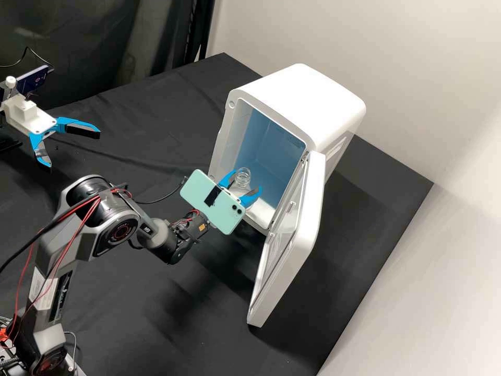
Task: Place the flask in the incubator
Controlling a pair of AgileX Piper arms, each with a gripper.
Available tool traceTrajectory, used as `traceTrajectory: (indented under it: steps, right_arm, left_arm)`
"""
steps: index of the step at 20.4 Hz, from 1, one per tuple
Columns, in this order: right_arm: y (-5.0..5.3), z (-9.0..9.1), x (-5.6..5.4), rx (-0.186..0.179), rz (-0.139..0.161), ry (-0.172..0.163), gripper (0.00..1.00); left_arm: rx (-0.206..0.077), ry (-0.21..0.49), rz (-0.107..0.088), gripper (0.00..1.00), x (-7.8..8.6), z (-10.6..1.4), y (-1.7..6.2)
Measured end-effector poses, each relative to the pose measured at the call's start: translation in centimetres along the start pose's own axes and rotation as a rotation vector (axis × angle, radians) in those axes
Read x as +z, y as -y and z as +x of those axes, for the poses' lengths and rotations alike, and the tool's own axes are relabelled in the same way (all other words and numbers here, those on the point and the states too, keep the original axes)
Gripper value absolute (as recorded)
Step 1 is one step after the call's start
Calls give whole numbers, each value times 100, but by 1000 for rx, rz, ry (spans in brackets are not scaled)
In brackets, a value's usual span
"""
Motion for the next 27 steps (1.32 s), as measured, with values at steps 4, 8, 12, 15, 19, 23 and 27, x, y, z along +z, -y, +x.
traceTrajectory:
  steps: [4,8,12,15,19,23,27]
  right_arm:
    - [-64,219,12,15,12,35,0]
    - [-104,416,5,17,-28,36,0]
    - [-153,604,36,24,-50,45,0]
    - [-205,728,65,24,-65,62,0]
    - [-229,880,86,14,-67,82,0]
    - [-263,1066,95,-1,-77,108,0]
    - [-339,1239,48,-11,-90,121,0]
  left_arm:
    - [4,0,7,100,7,-4,-8]
    - [7,0,13,100,12,-7,-13]
    - [7,0,13,100,12,-7,-13]
    - [7,0,13,100,12,-7,-13]
    - [7,0,13,100,12,-7,-13]
    - [8,0,13,100,13,-7,-15]
    - [16,1,1,100,29,-16,-31]
